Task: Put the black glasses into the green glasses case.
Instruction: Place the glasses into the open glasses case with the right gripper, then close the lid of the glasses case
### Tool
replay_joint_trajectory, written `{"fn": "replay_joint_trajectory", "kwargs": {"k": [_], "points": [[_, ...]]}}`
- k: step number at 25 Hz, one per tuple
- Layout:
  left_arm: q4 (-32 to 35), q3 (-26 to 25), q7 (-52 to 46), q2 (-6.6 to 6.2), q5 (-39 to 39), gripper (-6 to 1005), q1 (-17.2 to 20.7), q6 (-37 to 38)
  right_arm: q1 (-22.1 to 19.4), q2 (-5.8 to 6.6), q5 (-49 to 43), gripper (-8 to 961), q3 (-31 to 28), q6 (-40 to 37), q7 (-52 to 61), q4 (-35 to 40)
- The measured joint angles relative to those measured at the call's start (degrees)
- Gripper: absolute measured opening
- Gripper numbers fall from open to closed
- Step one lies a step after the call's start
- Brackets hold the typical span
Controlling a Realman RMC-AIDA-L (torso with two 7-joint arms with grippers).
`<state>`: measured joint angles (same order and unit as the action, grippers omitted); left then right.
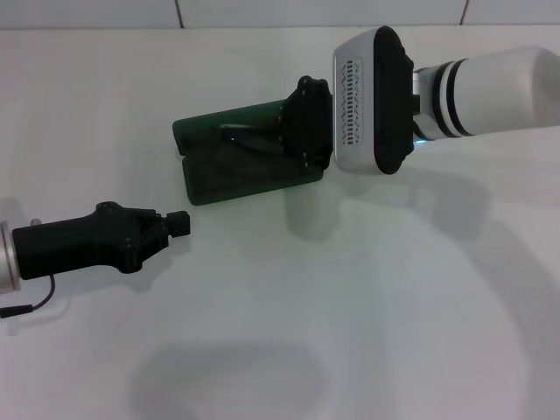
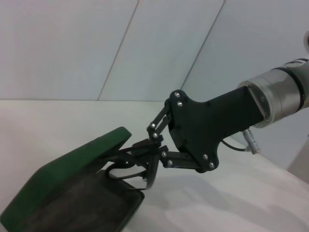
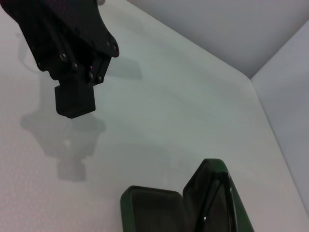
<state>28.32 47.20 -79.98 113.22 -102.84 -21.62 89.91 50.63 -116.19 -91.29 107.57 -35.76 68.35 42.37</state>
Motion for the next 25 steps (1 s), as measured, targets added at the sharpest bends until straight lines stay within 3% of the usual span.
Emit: {"fn": "replay_joint_trajectory", "kwargs": {"k": [11,15,18,20,25], "points": [[-0.2,0.0,0.1,0.15,-0.1,83,0.0,0.4,-0.7,0.0,0.7,225,0.1,0.2,0.1,1.3],[-0.3,0.0,-0.4,0.16,-0.1,85,0.0,0.4,-4.2,0.0,3.0,228,-2.3,-0.8,0.1,4.8],[-0.3,-0.3,-1.8,0.23,0.1,86,0.0,0.2,-9.6,0.01,6.5,240,-8.0,-5.2,0.2,7.9],[-0.3,-0.4,-3.0,0.29,0.3,87,-0.5,-0.1,-13.6,0.14,10.5,250,-14.2,-12.5,0.2,7.7],[-0.3,-0.3,-7.1,0.33,-0.1,89,-2.9,-2.4,-18.9,0.81,14.5,277,-29.3,-30.2,0.0,-1.6]]}}
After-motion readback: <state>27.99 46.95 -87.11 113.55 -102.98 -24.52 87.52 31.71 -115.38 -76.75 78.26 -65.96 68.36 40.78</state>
